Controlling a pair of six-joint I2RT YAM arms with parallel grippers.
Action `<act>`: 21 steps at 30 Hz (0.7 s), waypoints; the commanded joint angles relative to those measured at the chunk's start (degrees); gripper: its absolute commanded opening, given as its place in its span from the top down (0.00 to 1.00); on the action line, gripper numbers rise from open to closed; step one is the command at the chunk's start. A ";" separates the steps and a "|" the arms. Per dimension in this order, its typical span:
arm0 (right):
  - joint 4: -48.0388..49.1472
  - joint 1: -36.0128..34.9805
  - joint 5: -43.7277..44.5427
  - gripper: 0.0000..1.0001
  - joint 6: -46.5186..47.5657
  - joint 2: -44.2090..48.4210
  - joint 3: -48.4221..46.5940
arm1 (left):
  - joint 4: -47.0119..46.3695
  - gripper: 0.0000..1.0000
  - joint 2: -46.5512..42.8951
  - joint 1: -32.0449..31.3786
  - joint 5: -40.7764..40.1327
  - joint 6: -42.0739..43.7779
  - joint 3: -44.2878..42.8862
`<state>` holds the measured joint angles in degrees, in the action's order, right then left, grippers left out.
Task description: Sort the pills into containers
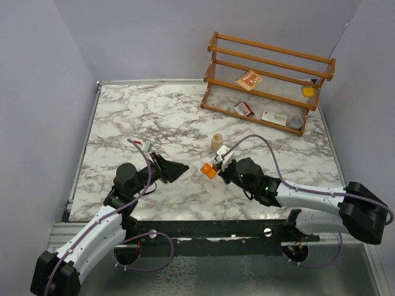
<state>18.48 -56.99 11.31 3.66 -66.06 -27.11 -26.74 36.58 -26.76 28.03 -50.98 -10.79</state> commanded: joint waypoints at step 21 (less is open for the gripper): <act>18.19 3.12 -0.06 0.96 -4.56 -21.81 -1.40 | 9.06 0.51 -0.77 -0.13 -6.26 6.86 -3.12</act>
<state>33.04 -54.39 11.16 -0.01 -85.78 -26.74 -17.91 35.38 -26.76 22.55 -45.21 -12.84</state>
